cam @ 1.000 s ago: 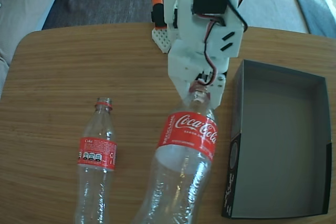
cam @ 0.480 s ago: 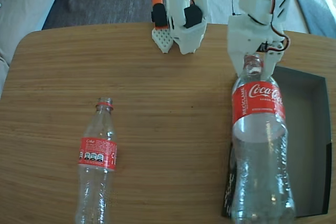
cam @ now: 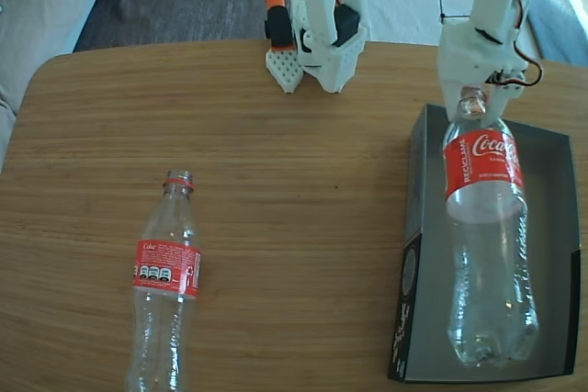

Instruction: Grasp the bottles and put them in the box.

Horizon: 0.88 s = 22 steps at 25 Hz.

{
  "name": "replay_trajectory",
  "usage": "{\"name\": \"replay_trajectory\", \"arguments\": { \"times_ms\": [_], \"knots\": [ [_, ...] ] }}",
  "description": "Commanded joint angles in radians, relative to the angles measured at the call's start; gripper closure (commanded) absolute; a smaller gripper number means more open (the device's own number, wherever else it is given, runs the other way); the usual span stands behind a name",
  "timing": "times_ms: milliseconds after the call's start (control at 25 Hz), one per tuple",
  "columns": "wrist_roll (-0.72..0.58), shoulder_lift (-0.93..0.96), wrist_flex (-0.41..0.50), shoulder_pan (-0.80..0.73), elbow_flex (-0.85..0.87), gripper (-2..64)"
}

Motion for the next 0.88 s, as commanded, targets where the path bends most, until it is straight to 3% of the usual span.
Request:
{"name": "replay_trajectory", "arguments": {
  "times_ms": [0,400,720,840],
  "knots": [
    [0.003,-0.018,-0.025,-0.029,-0.049,61.5],
    [0.003,-0.175,-0.137,-0.054,-0.06,61.5],
    [0.014,-0.265,-0.141,-0.048,-0.054,61.5],
    [0.092,-0.275,-0.141,-0.048,-0.052,61.5]
  ]
}}
